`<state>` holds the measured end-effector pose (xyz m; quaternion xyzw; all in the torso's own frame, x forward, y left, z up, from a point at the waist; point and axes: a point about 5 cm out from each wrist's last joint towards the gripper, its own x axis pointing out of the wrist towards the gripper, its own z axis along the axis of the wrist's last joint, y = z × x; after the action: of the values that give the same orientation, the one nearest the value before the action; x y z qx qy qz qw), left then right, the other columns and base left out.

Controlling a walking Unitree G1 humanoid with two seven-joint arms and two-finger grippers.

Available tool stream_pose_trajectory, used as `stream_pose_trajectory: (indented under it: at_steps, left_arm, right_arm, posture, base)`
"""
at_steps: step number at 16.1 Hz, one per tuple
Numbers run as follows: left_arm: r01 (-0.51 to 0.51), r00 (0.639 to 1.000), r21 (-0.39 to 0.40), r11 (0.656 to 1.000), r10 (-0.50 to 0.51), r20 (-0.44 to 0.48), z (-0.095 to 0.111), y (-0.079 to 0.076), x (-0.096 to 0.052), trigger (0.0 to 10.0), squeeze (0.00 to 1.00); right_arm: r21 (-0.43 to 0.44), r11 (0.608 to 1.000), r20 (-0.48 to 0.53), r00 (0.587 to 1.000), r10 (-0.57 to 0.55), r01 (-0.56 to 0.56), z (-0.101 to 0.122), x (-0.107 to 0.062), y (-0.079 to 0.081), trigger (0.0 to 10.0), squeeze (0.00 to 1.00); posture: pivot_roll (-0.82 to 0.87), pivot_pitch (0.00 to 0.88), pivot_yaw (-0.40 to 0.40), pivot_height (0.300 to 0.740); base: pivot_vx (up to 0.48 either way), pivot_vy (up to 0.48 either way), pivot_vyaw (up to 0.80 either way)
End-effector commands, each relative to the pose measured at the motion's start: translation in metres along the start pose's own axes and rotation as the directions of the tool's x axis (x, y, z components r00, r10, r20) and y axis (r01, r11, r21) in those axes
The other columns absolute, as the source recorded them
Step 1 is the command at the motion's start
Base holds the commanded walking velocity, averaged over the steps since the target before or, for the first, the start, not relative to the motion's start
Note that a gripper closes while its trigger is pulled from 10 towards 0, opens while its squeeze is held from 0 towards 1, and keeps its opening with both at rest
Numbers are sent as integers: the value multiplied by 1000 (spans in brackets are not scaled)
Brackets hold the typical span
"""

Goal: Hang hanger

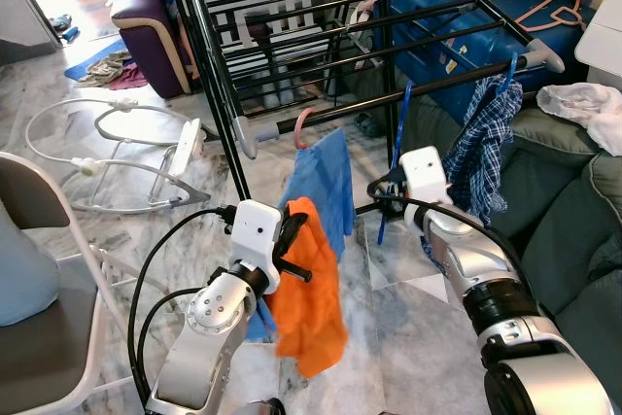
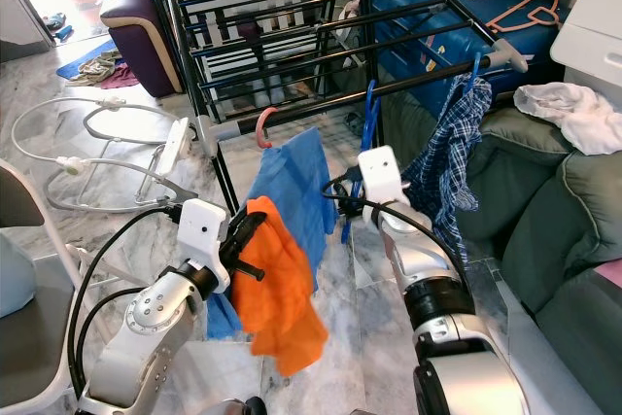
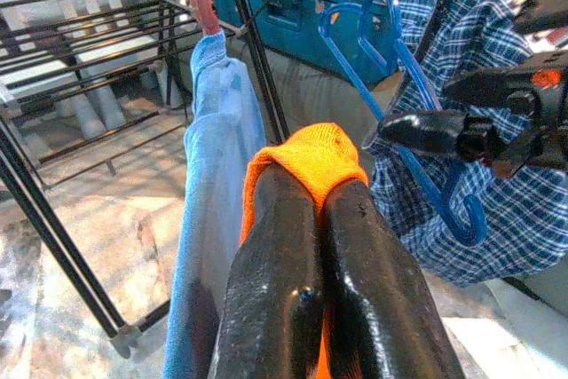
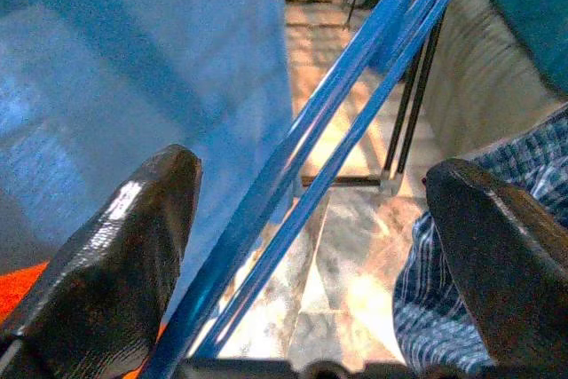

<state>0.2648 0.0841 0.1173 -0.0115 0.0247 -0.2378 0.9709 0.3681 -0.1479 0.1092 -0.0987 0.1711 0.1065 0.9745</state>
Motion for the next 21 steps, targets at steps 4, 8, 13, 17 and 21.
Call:
stream_pose_trajectory:
  at_steps: [4, 8, 13, 17, 21]
  left_arm:
    - [-5, 1000, 29, 1000, 5, 12, 6, 2, -1, 10000, 0]
    - [1, 1000, 34, 999, -1, 6, 5, 1, 0, 10000, 0]
    - [-2, 999, 70, 998, 5, -48, -2, 3, 1, 10000, 0]
    - [0, 999, 72, 997, 4, -50, -3, 2, 1, 10000, 0]
    - [0, 998, 78, 997, 5, -60, -3, 2, 1, 10000, 0]
  right_arm:
    - [11, 997, -8, 997, -80, 80, 0, 1, -18, 10000, 0]
    - [2, 982, -24, 981, -191, 191, -8, -7, -49, 10000, 0]
    - [-50, 995, -26, 996, -85, 84, -2, -3, -46, 10000, 0]
    - [-121, 992, -17, 999, -32, 30, 4, 0, -45, 10000, 0]
    - [-158, 987, -18, 1000, -18, 15, 10, 1, -50, 10000, 0]
  posture:
    - [-100, 88, 64, 740]
    - [-104, 89, 65, 740]
    - [-108, 81, 69, 740]
    - [-101, 75, 67, 740]
    - [-98, 75, 67, 740]
  base:
    - [0, 0, 0]
    - [0, 0, 0]
    - [0, 0, 0]
    - [0, 0, 0]
    - [0, 0, 0]
